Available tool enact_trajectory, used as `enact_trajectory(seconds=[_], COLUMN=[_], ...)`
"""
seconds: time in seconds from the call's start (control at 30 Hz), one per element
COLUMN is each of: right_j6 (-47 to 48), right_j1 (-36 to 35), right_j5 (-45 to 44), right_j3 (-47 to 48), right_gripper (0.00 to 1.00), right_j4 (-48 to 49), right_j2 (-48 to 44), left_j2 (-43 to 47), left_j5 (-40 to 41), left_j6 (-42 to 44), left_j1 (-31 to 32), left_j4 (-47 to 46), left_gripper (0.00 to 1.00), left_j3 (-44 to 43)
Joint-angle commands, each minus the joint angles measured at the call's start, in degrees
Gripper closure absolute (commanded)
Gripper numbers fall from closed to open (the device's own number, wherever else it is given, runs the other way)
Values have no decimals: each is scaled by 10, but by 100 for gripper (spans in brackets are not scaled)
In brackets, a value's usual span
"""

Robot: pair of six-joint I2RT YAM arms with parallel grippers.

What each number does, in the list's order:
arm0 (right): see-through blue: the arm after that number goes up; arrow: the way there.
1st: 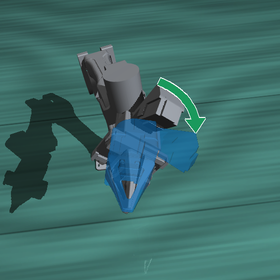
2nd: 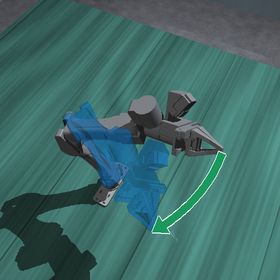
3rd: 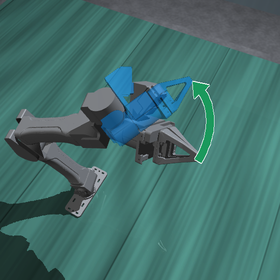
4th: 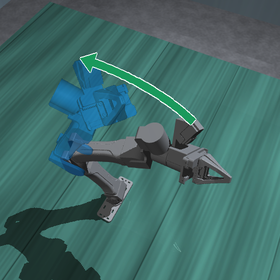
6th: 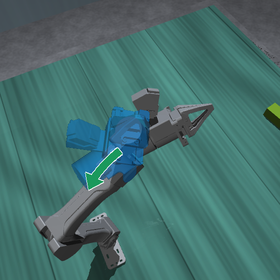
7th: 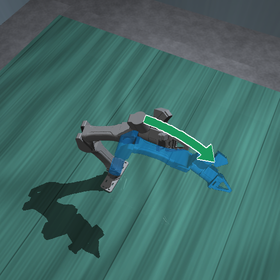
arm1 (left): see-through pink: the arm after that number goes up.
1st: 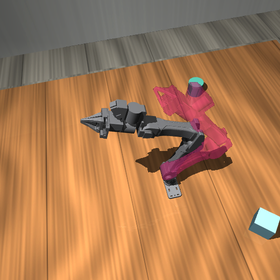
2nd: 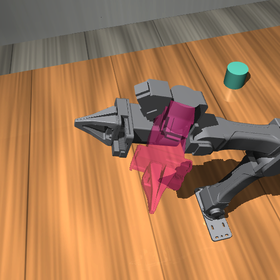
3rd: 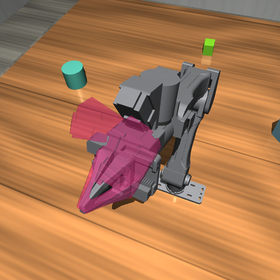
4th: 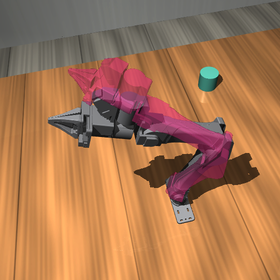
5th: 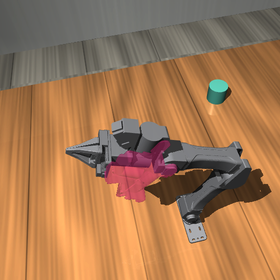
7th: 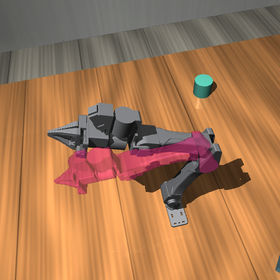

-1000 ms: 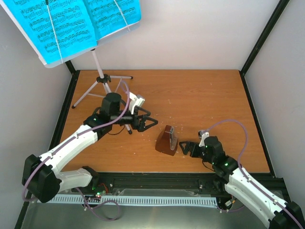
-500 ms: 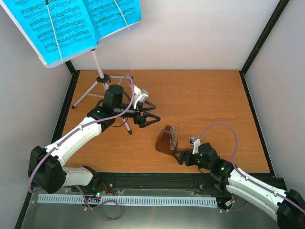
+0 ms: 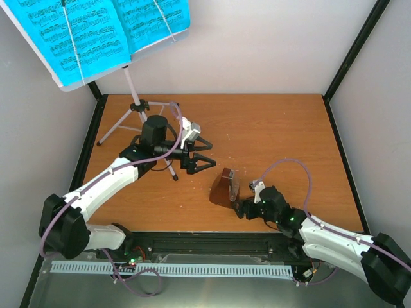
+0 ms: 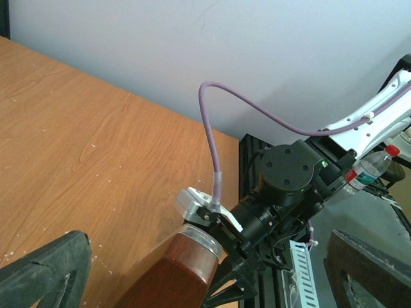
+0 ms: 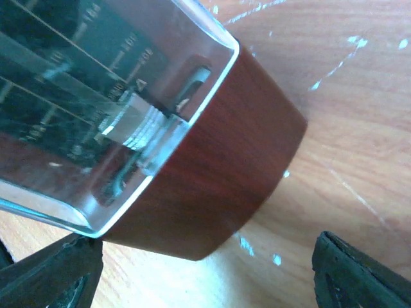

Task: Pack up the instrument practice props

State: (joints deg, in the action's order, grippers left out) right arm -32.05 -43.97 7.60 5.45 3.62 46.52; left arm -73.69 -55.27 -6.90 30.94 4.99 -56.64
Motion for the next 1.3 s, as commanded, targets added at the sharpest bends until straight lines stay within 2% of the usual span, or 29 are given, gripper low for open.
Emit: enact_trajectory(seconds=[0.0,0.23,0.4,0.6,0.73,0.87,1.03,1.27], right_j6=[12,23,60,60,49,46,46,38], right_j1=[2,90,114,133,155,164,170,170], right_j5=[-74,-61,-22,-9,-5,-5,-5,-14], right_j3=[34,62,91,73,56,52,50,35], right_gripper=[13,15,14,4,0,0,0,0], right_j4=[7,37,45,18,-4,-19,-17,-14], right_j2=[9,58,80,28,-27,-65,-57,-65], left_j2=[-15,-31,-42,-73,-102,-124,-148,-181], left_j5=[-39,-19,43,159,196,203,186,179], left_j6=[-10,-67,-80,-41,-36,-27,-9,-3], left_j1=[-2,10,44,77,90,97,106,119], left_j4=[-48,-111,-150,-177,-243,-281,-308,-324], left_gripper=[1,1,2,1,1,1,0,6], left_j3=[9,36,60,72,96,115,124,120])
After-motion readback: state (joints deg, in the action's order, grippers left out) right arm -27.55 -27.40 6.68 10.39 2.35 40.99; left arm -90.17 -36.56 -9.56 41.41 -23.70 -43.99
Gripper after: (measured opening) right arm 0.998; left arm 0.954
